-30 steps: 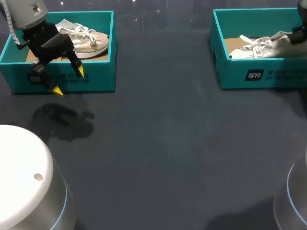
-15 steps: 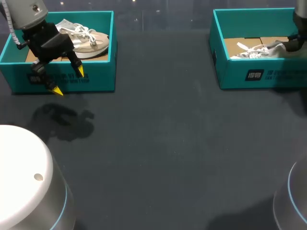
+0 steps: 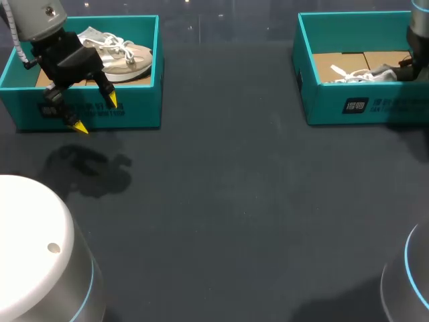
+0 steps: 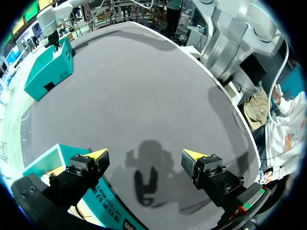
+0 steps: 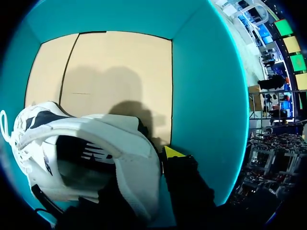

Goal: Take the shoe out of the shoebox, open the shoe tongue, remove and reinsert the insole, then place the shoe into the shoebox

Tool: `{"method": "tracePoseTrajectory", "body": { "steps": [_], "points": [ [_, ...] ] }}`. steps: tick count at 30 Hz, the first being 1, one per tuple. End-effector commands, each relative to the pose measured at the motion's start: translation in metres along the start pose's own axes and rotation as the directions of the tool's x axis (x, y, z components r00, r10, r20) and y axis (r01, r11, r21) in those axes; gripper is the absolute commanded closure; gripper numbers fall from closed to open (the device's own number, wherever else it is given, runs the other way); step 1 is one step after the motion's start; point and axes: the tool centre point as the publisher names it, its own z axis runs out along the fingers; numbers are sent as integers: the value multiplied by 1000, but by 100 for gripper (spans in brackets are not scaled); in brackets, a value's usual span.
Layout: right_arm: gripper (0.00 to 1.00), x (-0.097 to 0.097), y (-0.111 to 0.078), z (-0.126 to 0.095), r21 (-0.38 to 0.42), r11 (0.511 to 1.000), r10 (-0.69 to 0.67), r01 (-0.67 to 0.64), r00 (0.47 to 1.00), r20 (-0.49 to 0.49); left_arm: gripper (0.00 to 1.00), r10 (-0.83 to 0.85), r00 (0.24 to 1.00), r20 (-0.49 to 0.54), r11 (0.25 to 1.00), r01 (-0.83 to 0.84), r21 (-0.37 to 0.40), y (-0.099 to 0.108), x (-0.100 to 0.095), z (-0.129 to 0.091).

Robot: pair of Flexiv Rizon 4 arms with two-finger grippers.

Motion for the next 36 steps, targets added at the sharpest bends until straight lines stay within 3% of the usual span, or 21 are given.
{"method": "tracePoseTrajectory", "body": {
  "steps": [1, 6, 16, 23, 36],
  "points": [
    [100, 3, 1, 6, 4, 1000, -3, 3, 1000, -16, 0, 1, 1000, 1, 1000, -1, -2, 0, 1, 0],
    [67, 4, 0, 5, 8, 1000, -3, 3, 1000, -23, 0, 1, 1000, 1, 1000, -1, -2, 0, 1, 0],
    [35, 6, 1, -7, -9, 1000, 2, -2, 999, -42, 0, 1, 1000, 1, 1000, -1, -2, 0, 1, 0],
    [0, 7, 2, -29, -21, 1000, 6, -7, 999, -35, 0, 1, 1000, 1, 1000, -1, -2, 0, 1, 0],
    [0, 4, -2, -115, -34, 998, 44, -45, 999, -31, 0, 1, 1000, 1, 1000, -1, -2, 0, 1, 0]
  ]
}}
